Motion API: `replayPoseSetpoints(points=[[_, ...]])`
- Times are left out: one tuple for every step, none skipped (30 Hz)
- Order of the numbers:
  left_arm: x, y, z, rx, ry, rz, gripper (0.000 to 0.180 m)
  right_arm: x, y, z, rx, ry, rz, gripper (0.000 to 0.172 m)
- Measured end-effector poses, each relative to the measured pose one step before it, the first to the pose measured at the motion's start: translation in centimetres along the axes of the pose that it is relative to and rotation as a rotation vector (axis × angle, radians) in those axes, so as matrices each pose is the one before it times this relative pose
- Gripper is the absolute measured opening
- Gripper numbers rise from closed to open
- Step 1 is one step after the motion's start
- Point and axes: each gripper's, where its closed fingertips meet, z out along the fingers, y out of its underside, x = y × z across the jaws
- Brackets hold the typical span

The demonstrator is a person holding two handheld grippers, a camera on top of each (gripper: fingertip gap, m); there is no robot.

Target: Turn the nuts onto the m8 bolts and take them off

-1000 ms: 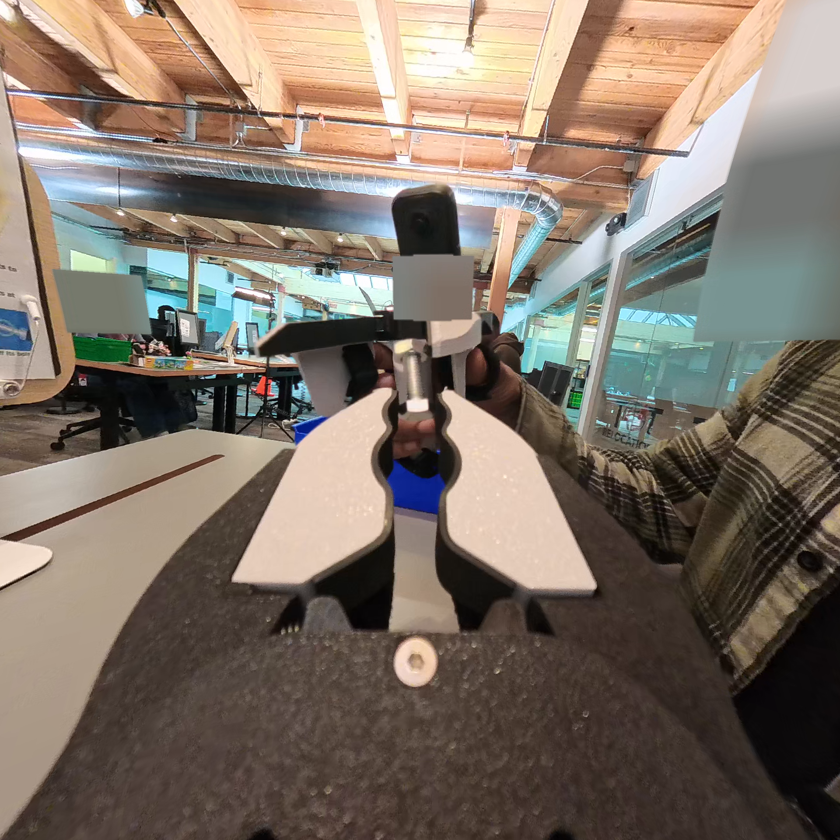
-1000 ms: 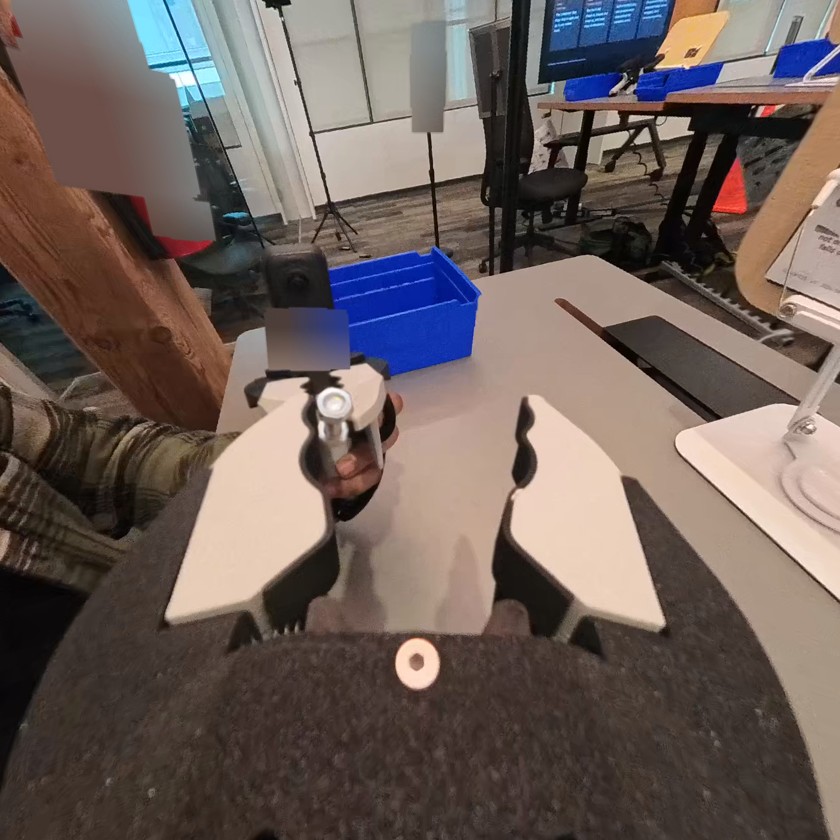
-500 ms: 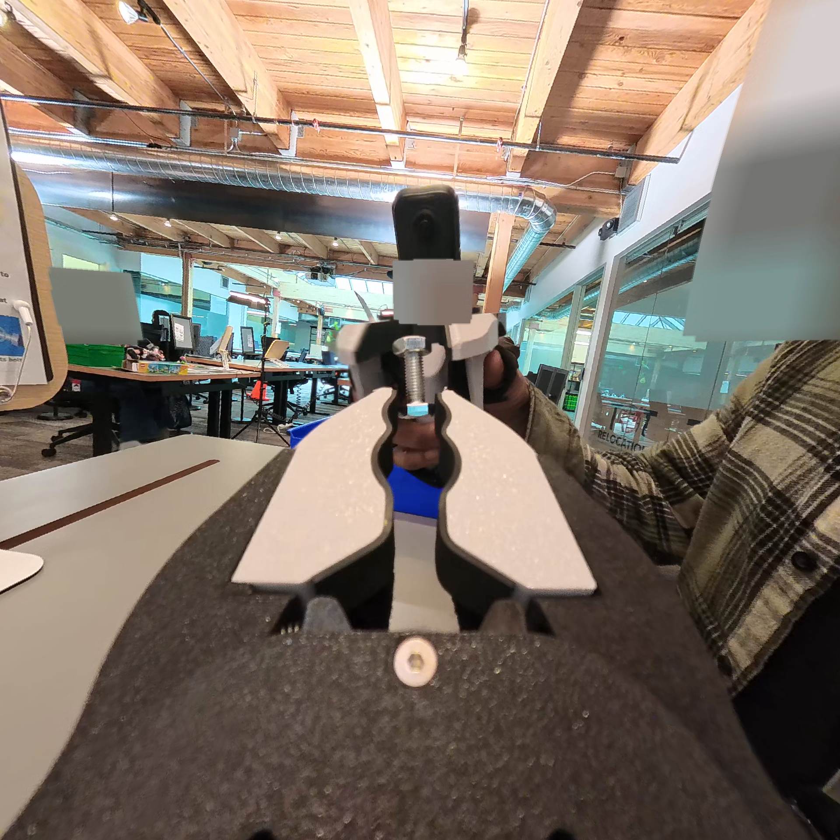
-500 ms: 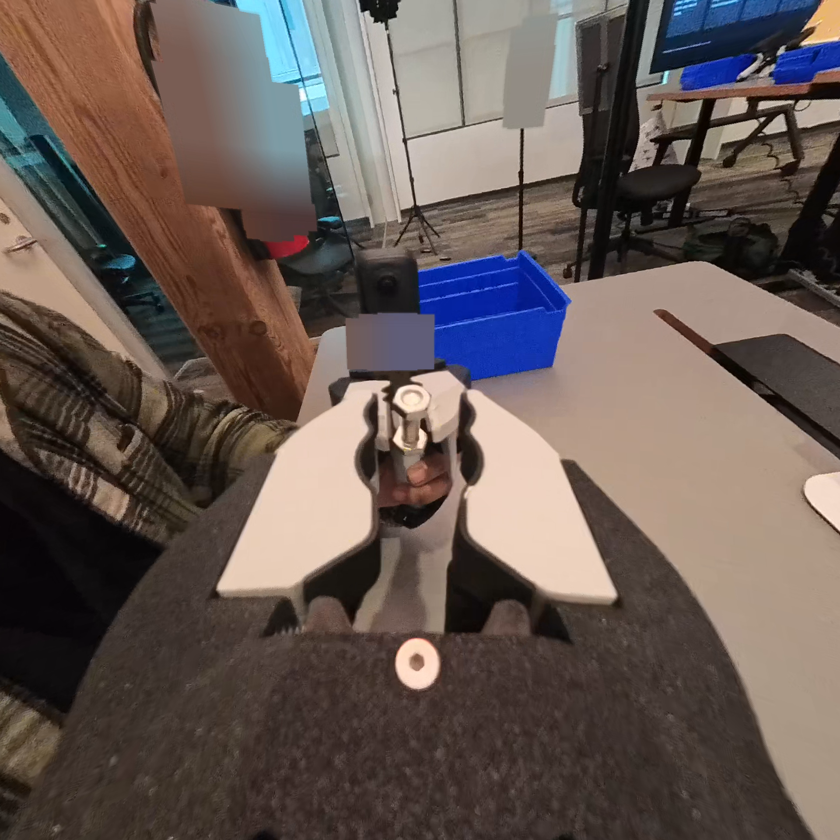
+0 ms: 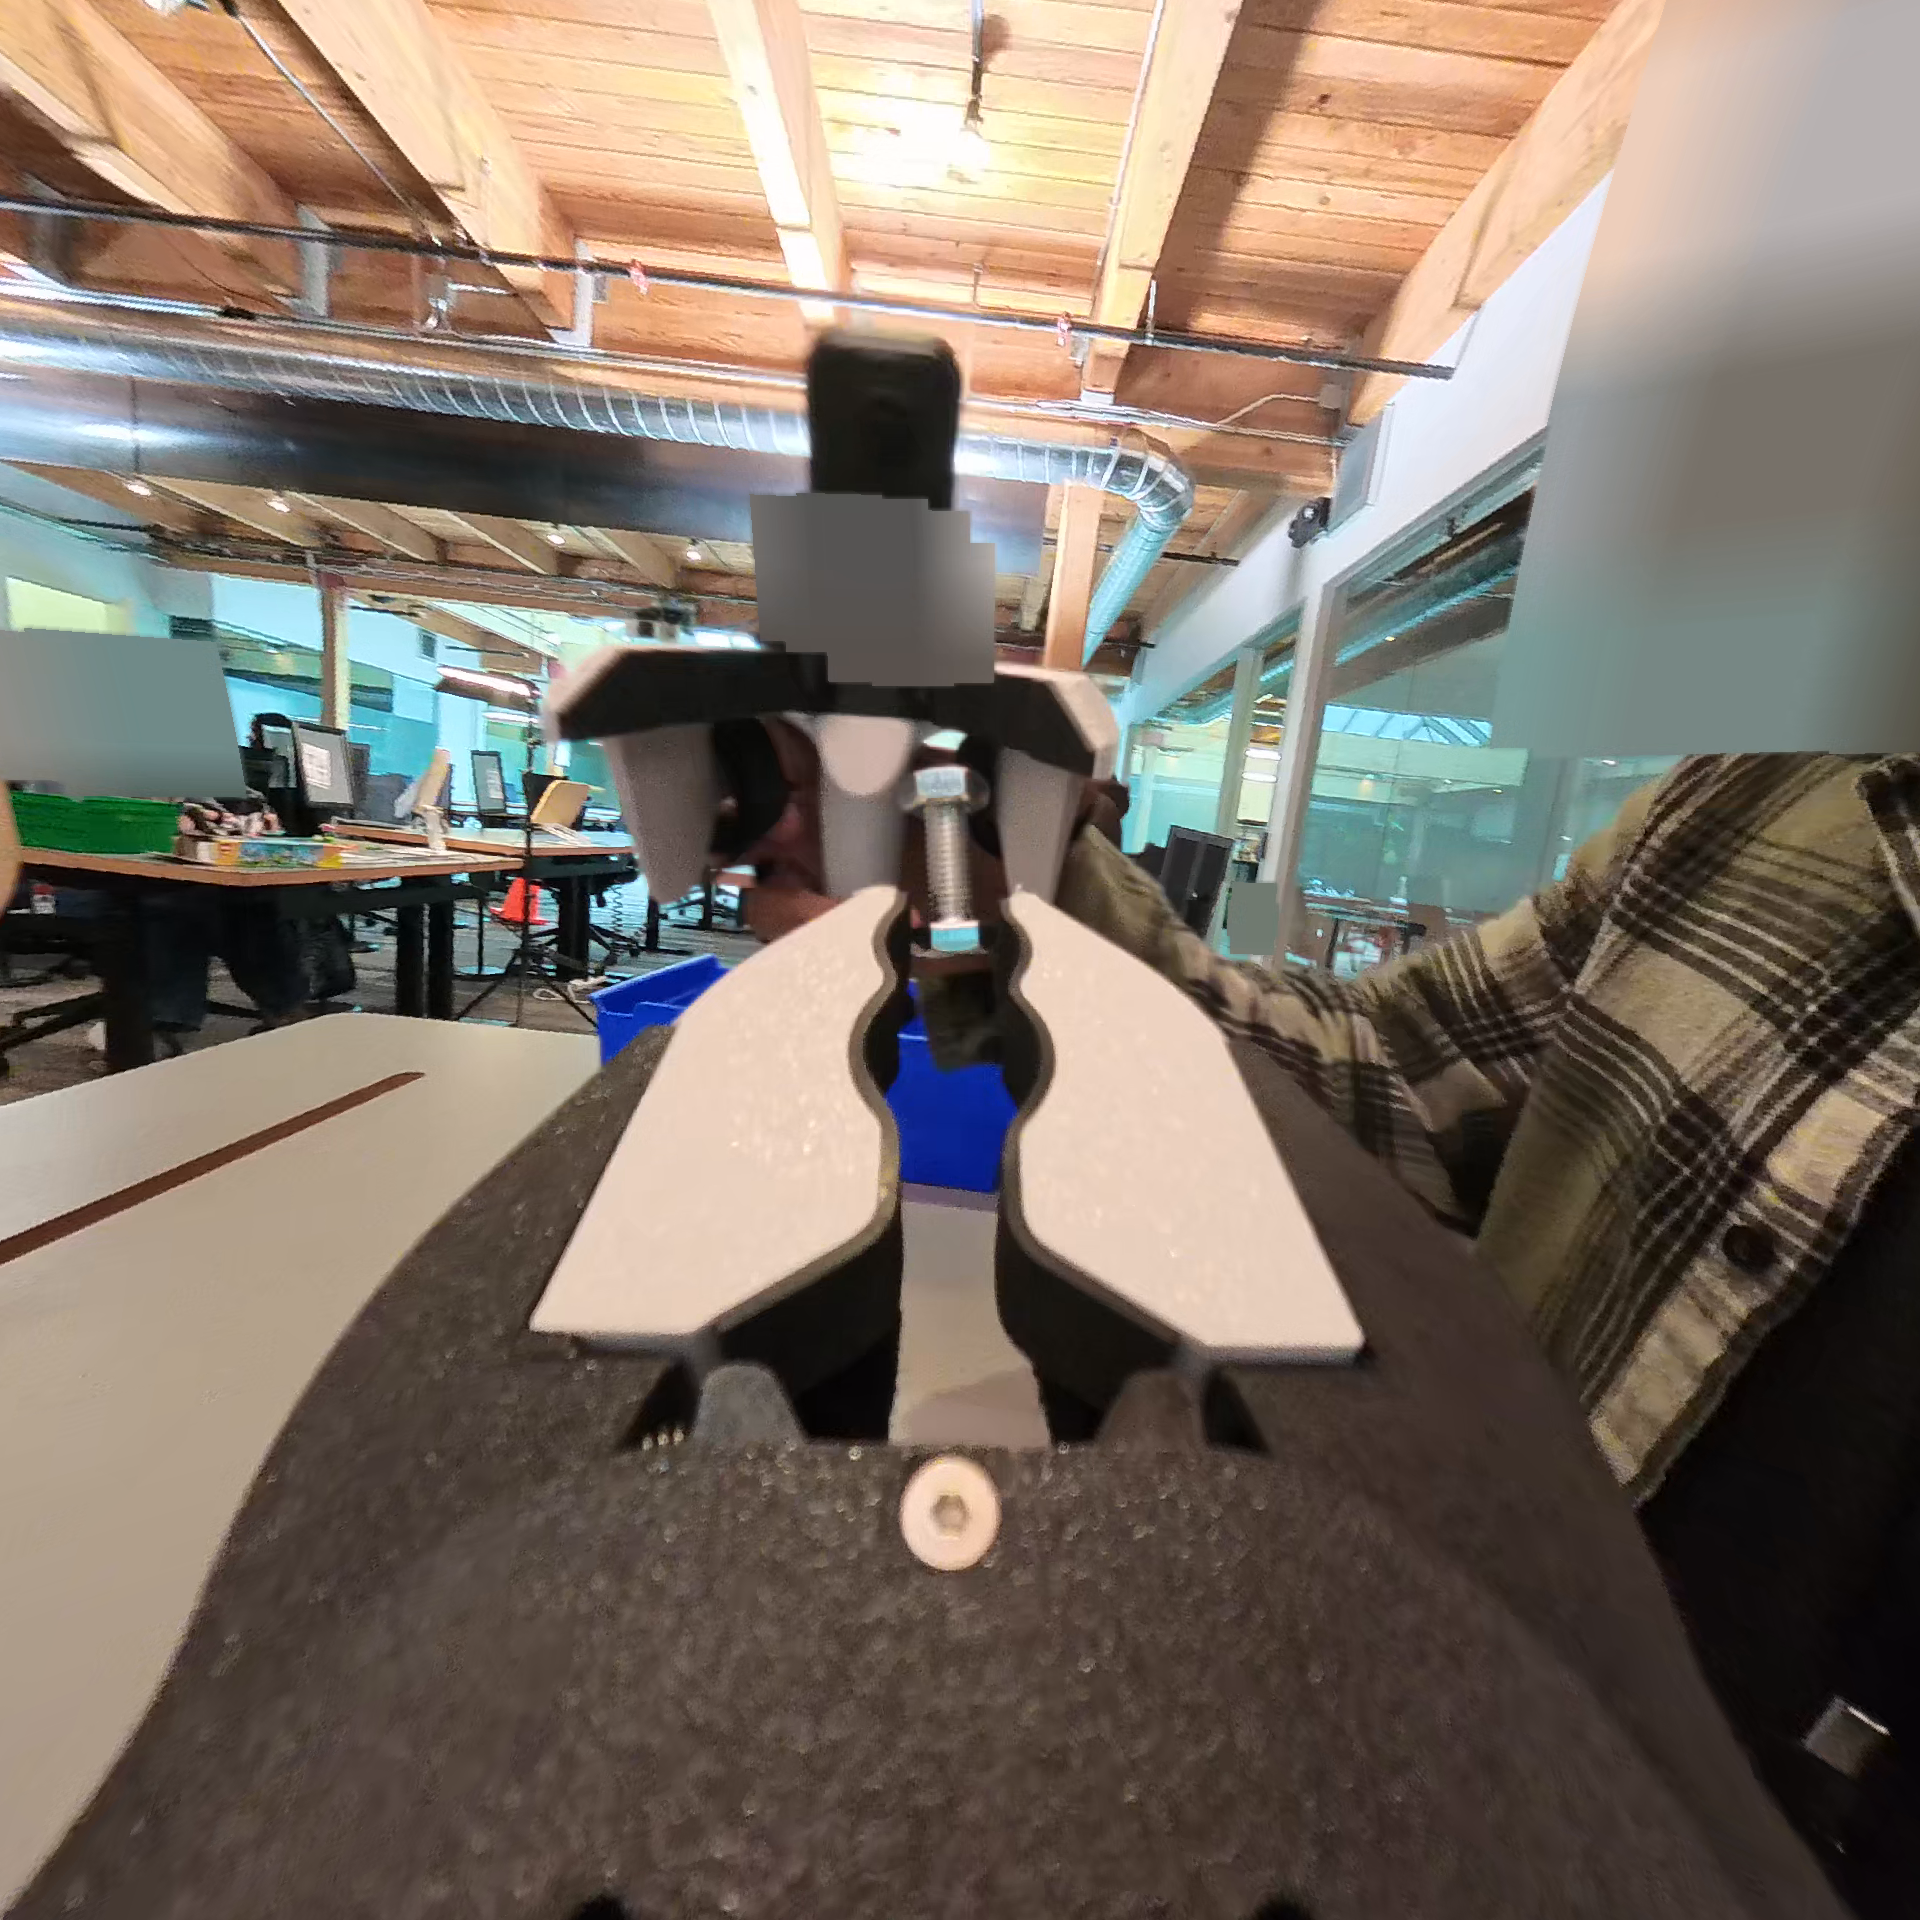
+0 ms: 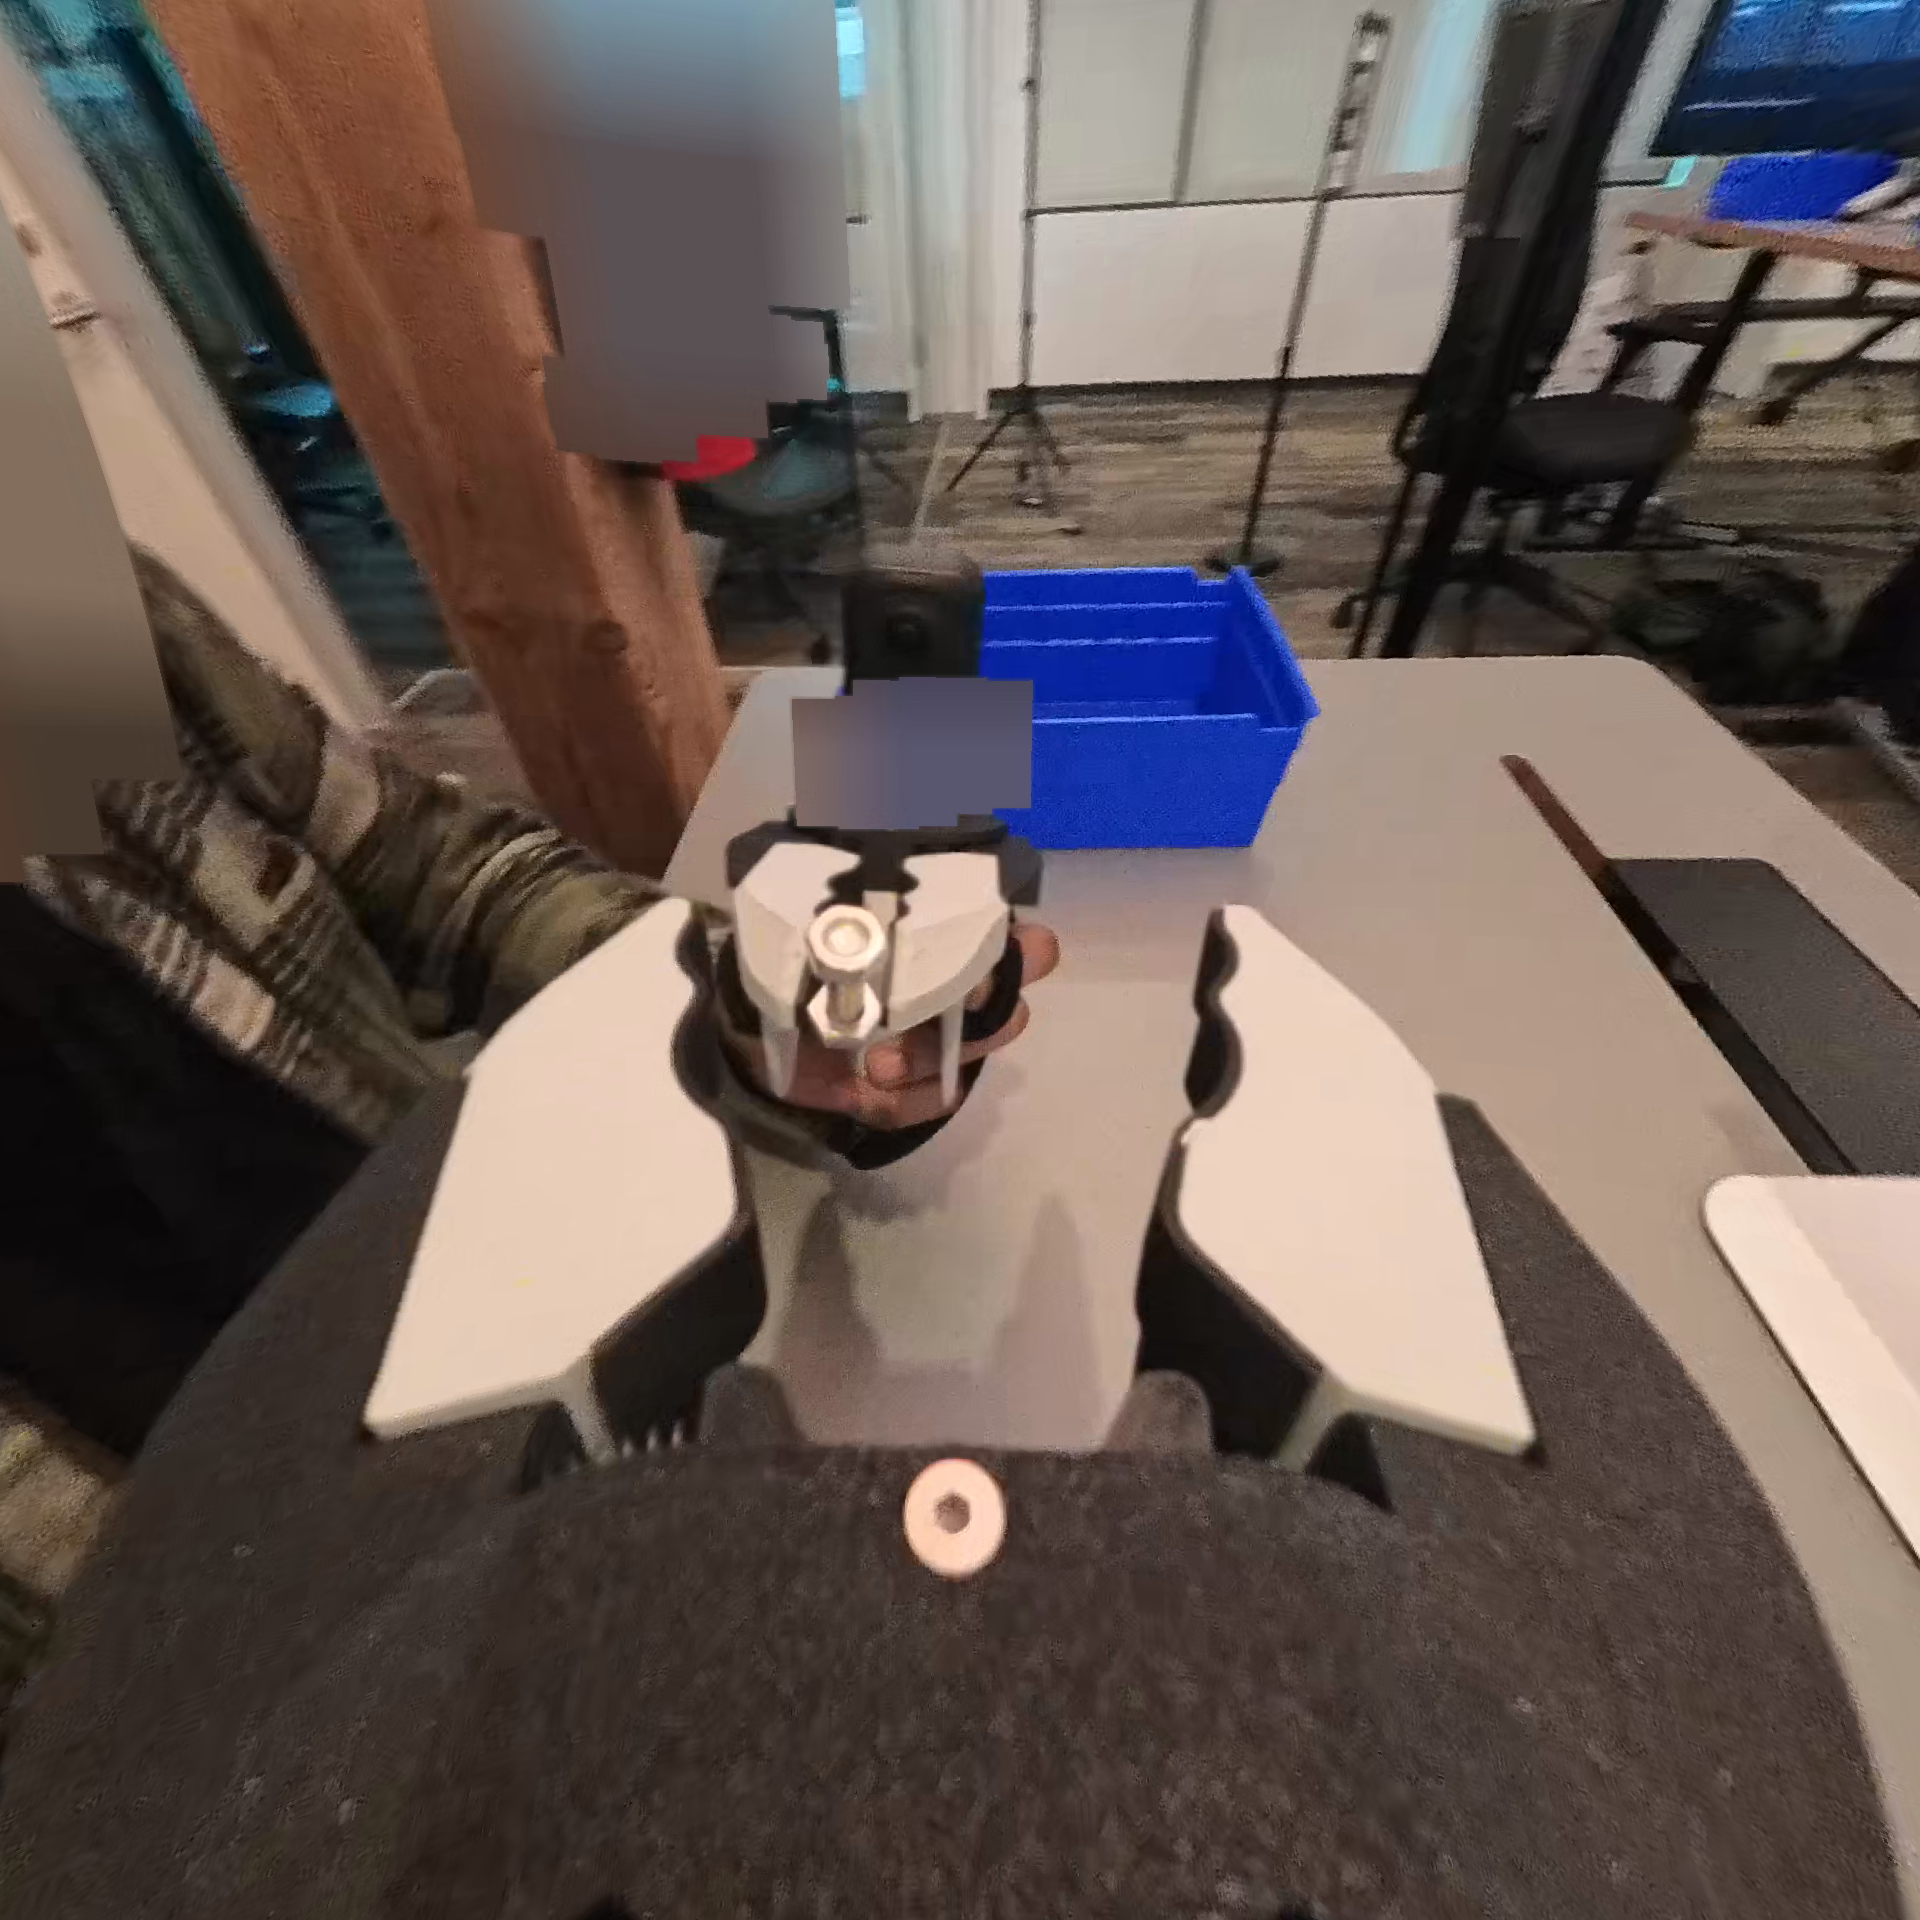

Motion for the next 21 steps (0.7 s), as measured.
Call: replayPoseSetpoints(points=[[-0.202,-0.144,-0.156,0.0068,-0.0120,0.0023,0.015,0.275,0.010,0.036,0.0195,0.0629,0.0052,0.091],[-0.112,-0.104,-0.098,0.0065,-0.0054,-0.0004,0.015,-0.029,0.027,0.134,0.0202,0.0383,-0.0074,0.096],[0.002,-0.049,-0.039,0.0047,0.0029,-0.0044,0.015,0.515,0.306,0.099,-0.0023,0.0602,0.0081,0.096],[0.036,-0.010,-0.010,0.0040,0.0036,-0.0049,0.015,0.591,0.143,-0.033,0.0004,0.0527,0.0064,0.097],[0.057,-0.038,-0.013,0.0052,0.0034,-0.0034,0.014,0.575,-0.120,-0.208,0.0133,0.0373,-0.0042,0.095],[0.022,-0.080,-0.016,0.0056,0.0008,-0.0037,0.014,0.728,-0.005,-0.359,0.0006,0.0377,0.0109,0.097],[-0.043,-0.133,-0.068,0.0065,-0.0029,-0.0006,0.015,0.432,0.184,-0.280,-0.0118,0.0069,0.0154,0.102],[0.070,-0.141,-0.085,0.0052,0.0050,0.0001,0.014,0.072,0.147,-0.245,-0.0102,-0.0124,0.0069,0.095],[0.056,-0.120,-0.056,0.0037,0.0028,0.0017,0.014,0.012,-0.123,-0.219,0.0103,-0.0097,0.0038,0.093],[-0.039,-0.042,-0.035,-0.0001,-0.0047,0.0056,0.014,-0.163,-0.273,-0.116,0.0160,-0.0194,0.0038,0.094],[0.005,-0.030,0.001,0.0004,0.0017,0.0002,0.014,-0.087,-0.239,0.009,0.0080,-0.0055,0.0042,0.094],[0.006,-0.035,0.021,0.0037,0.0025,-0.0037,0.014,-0.225,-0.269,0.145,0.0102,-0.0088,-0.0055,0.094],[-0.004,0.004,0.020,0.0017,0.0000,-0.0004,0.015,-0.478,-0.289,0.309,0.0109,-0.0227,-0.0035,0.094],[0.058,0.033,0.033,-0.0014,0.0026,-0.0001,0.015,-0.463,-0.064,0.309,0.0016,-0.0201,0.0015,0.093],[0.081,0.011,0.024,0.0004,0.0041,0.0010,0.014,0.028,0.092,0.279,-0.0069,0.0095,-0.0044,0.093],[0.044,-0.016,-0.005,0.0011,0.0007,0.0011,0.014,0.422,0.409,0.078,-0.0246,0.0256,-0.0146,0.091],[-0.040,-0.040,-0.057,0.0013,-0.0036,0.0005,0.014,0.699,0.301,-0.237,-0.0151,0.0335,-0.0032,0.094],[0.038,-0.120,-0.086,0.0063,0.0033,-0.0008,0.014,0.561,0.018,-0.408,0.0037,0.0230,0.0029,0.092],[-0.019,-0.115,-0.078,0.0049,-0.0012,-0.0009,0.014,-0.013,-0.233,-0.423,0.0198,-0.0158,0.0048,0.091],[-0.068,-0.074,-0.056,0.0031,-0.0031,0.0016,0.014,-0.267,-0.375,-0.271,0.0242,-0.0223,0.0150,0.091],[-0.032,-0.038,-0.006,0.0001,0.0017,-0.0029,0.014,-0.199,-0.254,-0.015,0.0127,-0.0117,0.0081,0.090]])
